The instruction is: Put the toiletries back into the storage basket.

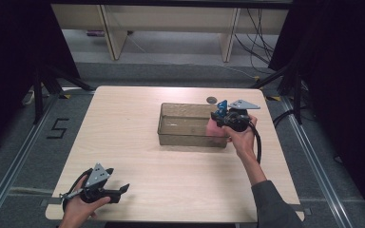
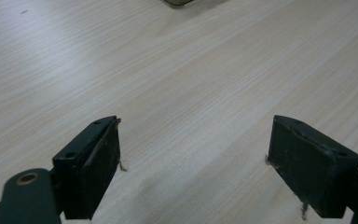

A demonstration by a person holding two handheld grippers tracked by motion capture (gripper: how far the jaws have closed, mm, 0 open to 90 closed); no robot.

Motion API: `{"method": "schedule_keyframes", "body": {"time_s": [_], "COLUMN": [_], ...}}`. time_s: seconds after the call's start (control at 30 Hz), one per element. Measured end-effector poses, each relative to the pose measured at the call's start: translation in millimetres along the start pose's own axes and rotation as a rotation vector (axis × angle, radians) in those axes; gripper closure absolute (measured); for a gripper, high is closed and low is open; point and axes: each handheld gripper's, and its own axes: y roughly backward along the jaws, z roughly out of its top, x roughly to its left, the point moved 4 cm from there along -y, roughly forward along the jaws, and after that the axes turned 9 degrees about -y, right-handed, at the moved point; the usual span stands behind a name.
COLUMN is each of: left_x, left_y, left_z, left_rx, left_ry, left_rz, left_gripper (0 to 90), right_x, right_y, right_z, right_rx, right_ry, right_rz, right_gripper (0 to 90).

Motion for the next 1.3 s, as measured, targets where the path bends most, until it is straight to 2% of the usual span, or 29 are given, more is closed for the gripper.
{"method": "schedule_keyframes", "body": {"time_s": [0.03, 0.07, 0.1, 0.2, 0.23, 0.3, 0.33, 0.37, 0.43, 0.47, 0.57, 0.63, 0.67, 0.77, 0.83, 0.87, 0.97, 1.03, 1.07, 1.1, 1.2, 1.23, 1.3], "left_x": [-0.3, -0.3, -0.8, 0.6, -0.5, -1.0, -0.8, 0.3, -0.5, -1.0, 0.2, -1.2, -1.2, 0.3, -0.2, -0.4, 0.5, -2.3, -1.3, -1.8, -1.1, -1.0, -0.5], "left_y": [0.5, 0.5, 0.6, 0.3, 0.7, 1.0, 1.0, 0.3, 0.8, 1.1, -0.2, 1.1, 1.1, 0.1, 1.1, 1.0, 1.3, 0.4, 1.2, 0.0, 1.5, 1.7, 1.5], "left_z": [-0.2, -0.2, -0.5, 0.1, -0.4, -0.5, -0.4, 0.1, -0.3, -0.5, 0.4, -0.5, -0.5, 0.1, -0.3, 0.1, 0.1, 0.5, 0.3, 1.7, 0.6, 0.4, 0.5], "left_rx": [0.002, 0.002, 0.000, 0.000, 0.002, 0.001, 0.002, -0.001, 0.002, 0.001, -0.008, 0.000, 0.000, -0.003, -0.001, -0.005, 0.001, -0.016, -0.005, -0.022, -0.004, 0.000, 0.001], "left_ry": [0.000, 0.000, 0.002, -0.003, 0.003, 0.005, 0.005, 0.000, 0.003, 0.005, 0.002, 0.006, 0.006, -0.001, -0.003, 0.001, -0.008, 0.021, 0.007, 0.021, -0.002, 0.000, -0.003], "left_rz": [-0.001, -0.001, -0.002, 0.001, -0.002, -0.002, -0.002, -0.001, -0.002, -0.002, 0.003, -0.002, -0.002, 0.000, 0.003, 0.004, 0.006, 0.002, 0.004, 0.004, 0.000, 0.006, 0.004], "left_gripper": [16.4, 16.5, 16.5, 16.4, 16.4, 16.4, 16.5, 16.5, 16.4, 16.4, 16.4, 16.4, 16.5, 16.5, 16.5, 16.4, 16.5, 16.5, 16.4, 16.5, 16.5, 16.5, 16.5], "right_x": [2.6, 2.6, 0.0, -1.5, 0.8, 2.1, 0.2, 0.0, -0.1, 0.3, 0.7, 2.8, 2.8, -0.8, -0.8, 0.1, 1.2, 1.5, 3.1, 0.5, 0.8, 3.3, 4.0], "right_y": [1.0, 1.0, 1.0, 2.0, 2.8, 2.4, 1.5, 0.5, -0.1, 1.2, -0.1, 0.2, 0.2, 1.3, 1.6, 2.3, 1.8, 1.5, 2.6, 1.5, 1.3, 1.4, 1.7], "right_z": [-1.8, -1.8, -1.1, -1.6, -3.5, -4.3, -4.5, -5.6, -5.8, -7.1, -8.4, -10.8, -10.8, -10.0, -10.1, -10.8, -11.0, -11.5, -12.8, -12.0, -12.5, -13.5, -13.7], "right_rx": [0.016, 0.016, 0.007, 0.002, 0.018, 0.016, 0.018, 0.012, 0.004, 0.028, 0.017, 0.028, 0.028, 0.017, 0.016, 0.032, 0.019, 0.013, 0.029, 0.005, -0.001, 0.003, 0.006], "right_ry": [-0.040, -0.040, -0.013, 0.012, -0.019, -0.031, 0.004, 0.015, 0.016, 0.019, 0.014, -0.016, -0.016, 0.025, 0.024, 0.015, 0.040, 0.046, 0.015, 0.044, 0.036, 0.002, -0.012], "right_rz": [0.015, 0.015, 0.005, 0.003, 0.013, 0.010, 0.009, 0.002, 0.001, 0.009, 0.004, 0.016, 0.016, 0.009, 0.009, 0.014, 0.009, 0.006, 0.014, 0.010, 0.008, 0.016, 0.022], "right_gripper": [53.4, 53.4, 53.4, 53.4, 53.4, 53.4, 53.4, 53.4, 53.4, 53.4, 53.4, 53.4, 53.4, 53.4, 53.4, 53.4, 53.3, 53.2, 53.1, 53.0, 52.5, 51.4, 48.9]}}
